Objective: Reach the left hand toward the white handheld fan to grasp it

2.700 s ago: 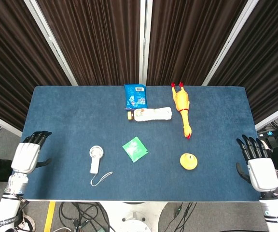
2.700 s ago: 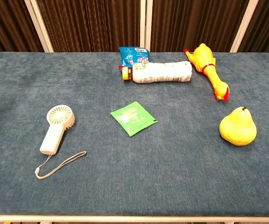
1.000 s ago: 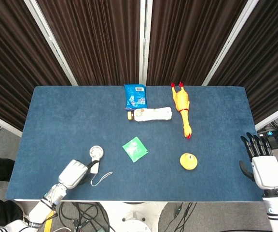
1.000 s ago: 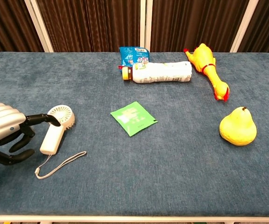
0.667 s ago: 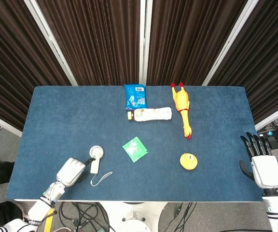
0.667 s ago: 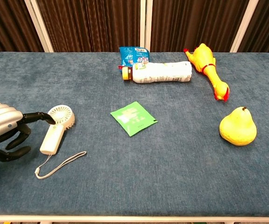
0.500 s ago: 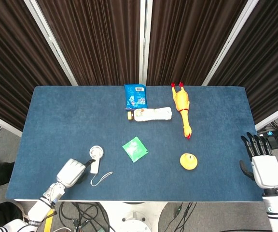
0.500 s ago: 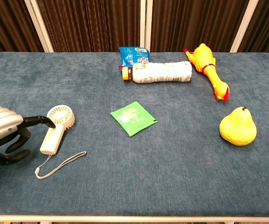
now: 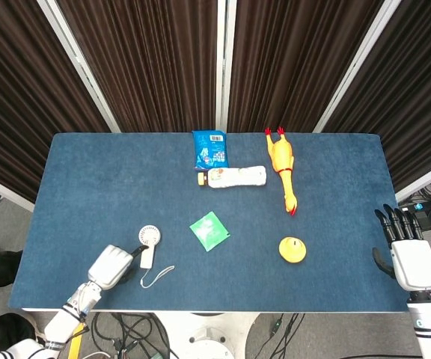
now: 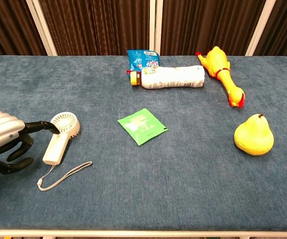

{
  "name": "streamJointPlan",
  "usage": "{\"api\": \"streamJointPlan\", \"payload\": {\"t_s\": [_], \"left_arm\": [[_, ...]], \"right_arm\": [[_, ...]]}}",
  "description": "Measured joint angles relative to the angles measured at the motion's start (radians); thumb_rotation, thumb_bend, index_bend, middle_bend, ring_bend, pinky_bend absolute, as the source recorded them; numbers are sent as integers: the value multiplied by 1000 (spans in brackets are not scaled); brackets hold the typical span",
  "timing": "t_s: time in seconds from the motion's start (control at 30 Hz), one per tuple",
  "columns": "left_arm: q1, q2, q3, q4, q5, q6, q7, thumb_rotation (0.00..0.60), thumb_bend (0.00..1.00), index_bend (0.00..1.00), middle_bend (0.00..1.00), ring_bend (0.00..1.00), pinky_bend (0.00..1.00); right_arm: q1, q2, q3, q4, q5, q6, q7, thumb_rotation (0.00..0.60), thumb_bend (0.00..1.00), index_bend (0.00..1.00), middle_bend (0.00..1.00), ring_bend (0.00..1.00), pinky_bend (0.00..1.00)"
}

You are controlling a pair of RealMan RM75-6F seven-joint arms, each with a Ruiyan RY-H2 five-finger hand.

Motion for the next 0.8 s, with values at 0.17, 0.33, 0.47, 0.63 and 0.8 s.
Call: {"api": "streamJointPlan", "payload": {"t_s": [0.17, 0.33, 0.47, 0.63, 0.8], "left_arm": [[-3, 3, 4, -3, -7, -15, 0, 600, 410, 209, 764, 801, 716], [-4, 0, 7, -3, -14, -22, -1, 600, 411, 210, 764, 801, 716], [-5, -2, 6, 1, -16, -22, -3, 600, 411, 209, 764, 801, 716], [-5, 1, 5, -1, -22, -24, -4, 600, 411, 209, 764, 801, 716], [-10, -1, 7, 0, -32, -45, -16, 600, 411, 209, 764, 801, 716]], "right_arm": [[0, -1, -1, 1, 1, -2, -4, 600, 308, 0, 0, 0, 10], [0, -1, -1, 0, 0, 1, -5, 600, 308, 0, 0, 0, 10], [-1, -2, -2, 4, 2, 0, 1, 600, 309, 0, 0, 0, 10], [-1, -3, -2, 10, 2, -1, 4, 600, 308, 0, 0, 0, 10], [1, -5, -3, 10, 1, -3, 3, 600, 308, 0, 0, 0, 10]]}}
